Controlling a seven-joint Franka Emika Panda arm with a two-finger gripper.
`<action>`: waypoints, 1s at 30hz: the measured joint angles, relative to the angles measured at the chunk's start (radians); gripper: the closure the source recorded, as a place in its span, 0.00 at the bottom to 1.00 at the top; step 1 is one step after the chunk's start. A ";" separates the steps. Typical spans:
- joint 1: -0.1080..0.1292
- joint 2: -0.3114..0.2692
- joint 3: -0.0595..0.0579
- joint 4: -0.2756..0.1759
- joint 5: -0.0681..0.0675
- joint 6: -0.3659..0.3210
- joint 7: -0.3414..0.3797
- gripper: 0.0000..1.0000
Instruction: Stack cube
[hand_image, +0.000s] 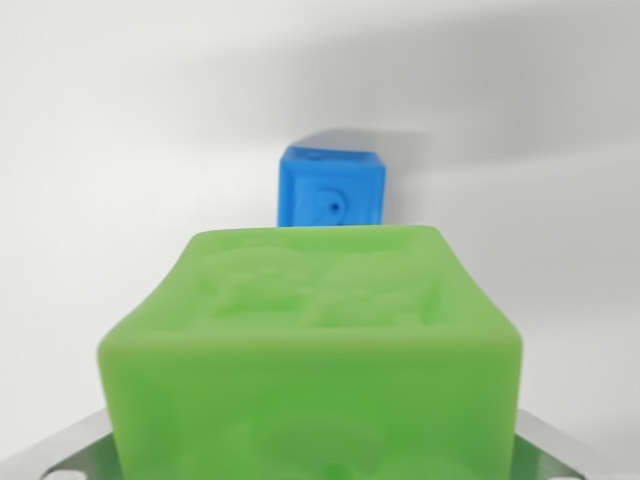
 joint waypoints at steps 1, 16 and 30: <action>0.000 0.006 0.000 -0.001 0.000 0.005 0.000 1.00; 0.000 0.081 0.000 -0.017 0.000 0.094 0.000 1.00; 0.000 0.148 0.000 -0.024 0.000 0.165 0.000 1.00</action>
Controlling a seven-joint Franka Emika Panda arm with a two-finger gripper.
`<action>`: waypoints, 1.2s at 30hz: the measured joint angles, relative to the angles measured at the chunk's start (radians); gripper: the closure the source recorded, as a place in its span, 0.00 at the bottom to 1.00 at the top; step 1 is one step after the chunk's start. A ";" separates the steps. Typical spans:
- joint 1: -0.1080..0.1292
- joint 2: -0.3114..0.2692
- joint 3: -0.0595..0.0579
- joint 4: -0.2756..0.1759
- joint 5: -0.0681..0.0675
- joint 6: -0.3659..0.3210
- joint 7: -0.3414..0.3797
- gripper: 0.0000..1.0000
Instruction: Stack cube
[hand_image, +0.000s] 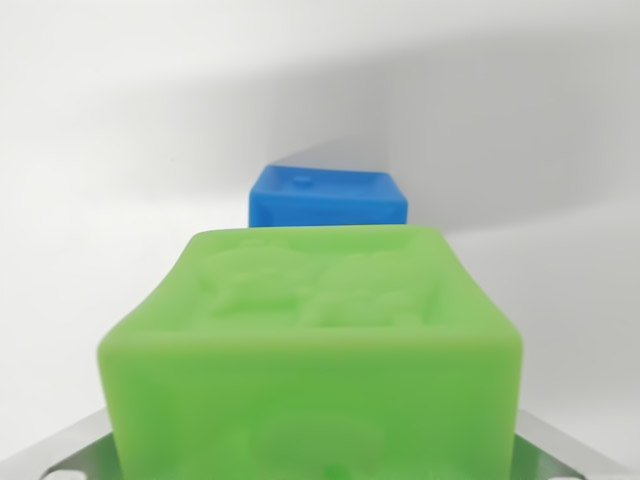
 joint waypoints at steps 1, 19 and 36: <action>0.000 0.002 0.000 0.000 0.000 0.003 0.000 1.00; 0.000 0.068 0.000 0.002 0.000 0.064 0.000 1.00; 0.000 0.100 0.000 0.008 0.000 0.092 0.000 1.00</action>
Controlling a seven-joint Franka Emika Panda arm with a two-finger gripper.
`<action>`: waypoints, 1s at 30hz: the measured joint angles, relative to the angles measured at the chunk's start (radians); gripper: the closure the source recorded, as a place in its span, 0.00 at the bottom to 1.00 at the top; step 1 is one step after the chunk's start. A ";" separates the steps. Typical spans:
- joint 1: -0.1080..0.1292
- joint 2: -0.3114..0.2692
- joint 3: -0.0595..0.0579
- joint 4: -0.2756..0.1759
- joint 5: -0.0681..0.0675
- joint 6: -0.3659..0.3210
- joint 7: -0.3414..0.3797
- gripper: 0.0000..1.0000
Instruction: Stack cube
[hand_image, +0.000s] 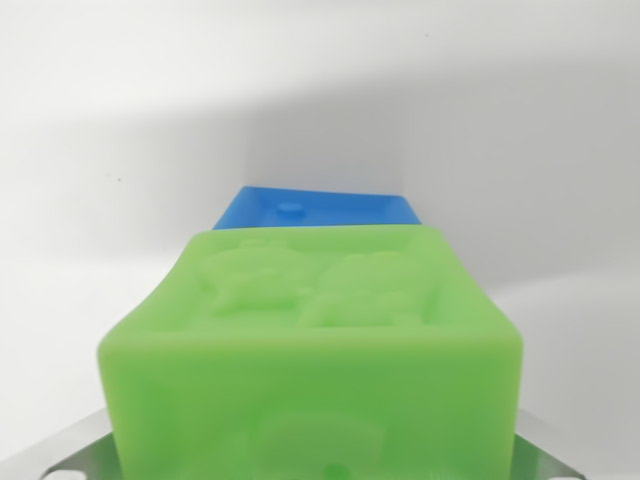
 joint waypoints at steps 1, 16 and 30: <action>0.000 0.001 0.000 0.000 0.000 0.000 0.000 1.00; 0.000 0.003 0.000 0.001 0.000 0.003 0.000 0.00; 0.000 0.004 0.000 0.001 0.000 0.003 0.000 0.00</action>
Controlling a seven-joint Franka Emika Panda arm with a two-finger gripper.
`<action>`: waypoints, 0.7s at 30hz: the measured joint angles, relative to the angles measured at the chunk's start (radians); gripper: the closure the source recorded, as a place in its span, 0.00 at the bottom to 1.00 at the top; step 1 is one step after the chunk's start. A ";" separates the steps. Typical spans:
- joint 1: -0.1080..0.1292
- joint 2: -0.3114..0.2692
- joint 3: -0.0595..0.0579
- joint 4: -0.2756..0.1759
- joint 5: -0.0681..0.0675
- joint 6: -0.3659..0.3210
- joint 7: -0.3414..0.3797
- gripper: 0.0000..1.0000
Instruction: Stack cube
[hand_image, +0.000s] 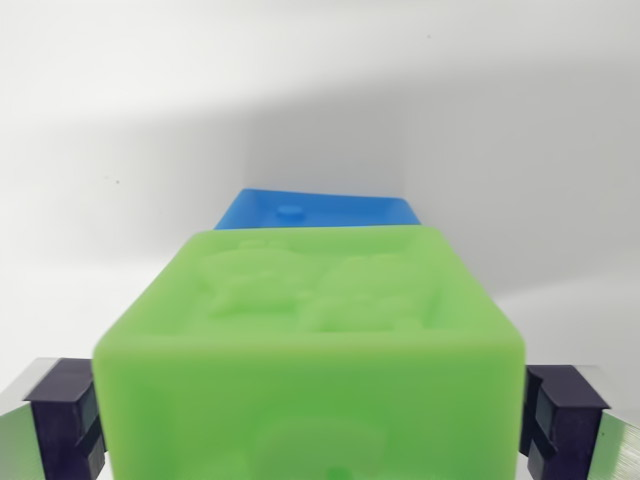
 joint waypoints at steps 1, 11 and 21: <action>0.000 0.000 0.000 0.000 0.000 0.000 0.000 0.00; 0.000 0.000 0.000 0.000 0.000 0.000 0.000 0.00; 0.000 -0.019 0.000 -0.001 0.000 -0.014 0.000 0.00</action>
